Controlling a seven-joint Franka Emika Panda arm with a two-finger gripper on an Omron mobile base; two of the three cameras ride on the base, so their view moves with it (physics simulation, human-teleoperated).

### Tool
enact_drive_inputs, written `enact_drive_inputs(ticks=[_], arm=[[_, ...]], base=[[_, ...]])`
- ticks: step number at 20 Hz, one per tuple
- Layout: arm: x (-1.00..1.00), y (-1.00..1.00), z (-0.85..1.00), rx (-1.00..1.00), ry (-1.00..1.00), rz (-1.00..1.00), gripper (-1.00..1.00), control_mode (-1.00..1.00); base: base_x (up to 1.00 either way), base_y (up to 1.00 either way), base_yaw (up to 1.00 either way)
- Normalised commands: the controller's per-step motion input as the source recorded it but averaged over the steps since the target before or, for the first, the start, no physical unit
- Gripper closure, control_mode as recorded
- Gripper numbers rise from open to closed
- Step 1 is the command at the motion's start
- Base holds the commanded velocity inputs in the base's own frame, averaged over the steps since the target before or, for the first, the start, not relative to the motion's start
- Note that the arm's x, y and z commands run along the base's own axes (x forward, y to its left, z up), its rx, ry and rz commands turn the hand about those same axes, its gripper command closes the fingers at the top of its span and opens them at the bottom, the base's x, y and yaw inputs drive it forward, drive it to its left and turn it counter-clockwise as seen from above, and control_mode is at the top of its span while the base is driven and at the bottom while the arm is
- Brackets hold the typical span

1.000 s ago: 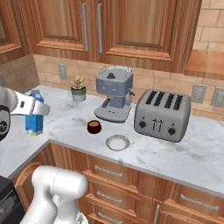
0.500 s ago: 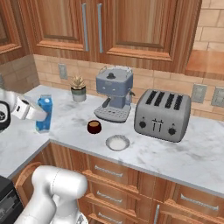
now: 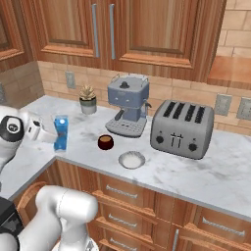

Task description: Take a sugar cube from the saucer and place it inside the coffee. Then, grab milk from the fridge and place it next to the coffee on the counter to sweeten the coffee.

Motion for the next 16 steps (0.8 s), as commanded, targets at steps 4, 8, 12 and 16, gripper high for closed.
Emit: enact_drive_inputs(ticks=[4,8,12,16], arm=[[0.42,0.13,-0.10,0.00,-0.07,-0.09,1.00,-1.00],[0.39,0.15,-0.31,0.00,-0.13,-0.10,1.00,-1.00],[0.30,0.04,-0.48,0.00,-0.15,-0.10,1.00,-1.00],[0.22,0.00,-0.28,0.00,-0.09,-0.13,1.00,-1.00]], base=[[0.00,0.00,0.00],[0.00,0.00,0.00],[0.00,0.00,0.00],[0.00,0.00,0.00]])
